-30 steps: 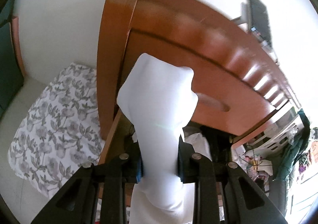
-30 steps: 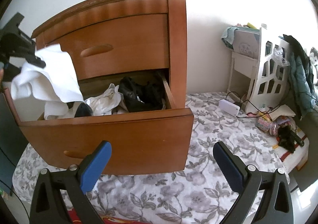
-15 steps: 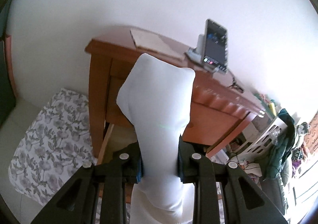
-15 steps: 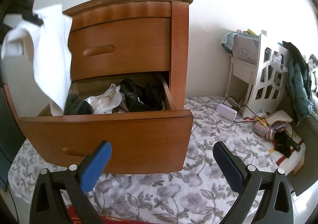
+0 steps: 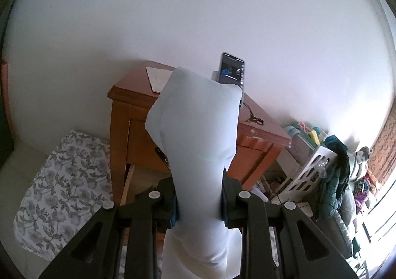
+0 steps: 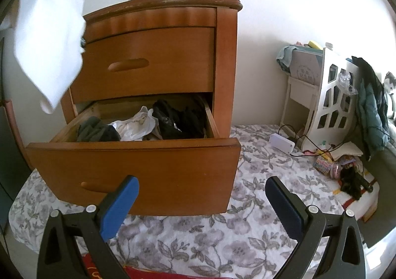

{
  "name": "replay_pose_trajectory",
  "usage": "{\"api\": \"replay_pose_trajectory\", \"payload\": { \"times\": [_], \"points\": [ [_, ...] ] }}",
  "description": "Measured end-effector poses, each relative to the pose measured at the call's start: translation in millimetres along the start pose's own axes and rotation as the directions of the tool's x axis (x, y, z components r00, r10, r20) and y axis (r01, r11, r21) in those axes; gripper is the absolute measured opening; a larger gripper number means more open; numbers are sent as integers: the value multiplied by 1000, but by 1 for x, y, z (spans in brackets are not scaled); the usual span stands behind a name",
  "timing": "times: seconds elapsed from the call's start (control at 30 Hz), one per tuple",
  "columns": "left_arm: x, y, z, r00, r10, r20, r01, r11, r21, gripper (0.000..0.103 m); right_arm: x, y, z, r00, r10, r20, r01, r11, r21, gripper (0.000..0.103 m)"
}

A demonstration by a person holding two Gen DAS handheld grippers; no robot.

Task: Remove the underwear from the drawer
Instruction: 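Lift the white cloth out of the drawer with the left tool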

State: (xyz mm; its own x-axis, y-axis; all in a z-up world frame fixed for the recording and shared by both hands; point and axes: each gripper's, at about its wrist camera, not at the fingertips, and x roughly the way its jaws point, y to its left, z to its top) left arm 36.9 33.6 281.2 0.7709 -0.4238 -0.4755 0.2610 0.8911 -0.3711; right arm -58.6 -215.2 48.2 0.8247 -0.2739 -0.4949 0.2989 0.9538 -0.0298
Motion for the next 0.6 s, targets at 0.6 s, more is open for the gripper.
{"api": "replay_pose_trajectory", "payload": {
  "times": [0.6],
  "points": [
    [20, -1, -118, 991, 26, -135, -13, 995, 97, 28, -10, -9, -6, 1000, 11, 21, -11, 999, 39, 103]
  ]
}}
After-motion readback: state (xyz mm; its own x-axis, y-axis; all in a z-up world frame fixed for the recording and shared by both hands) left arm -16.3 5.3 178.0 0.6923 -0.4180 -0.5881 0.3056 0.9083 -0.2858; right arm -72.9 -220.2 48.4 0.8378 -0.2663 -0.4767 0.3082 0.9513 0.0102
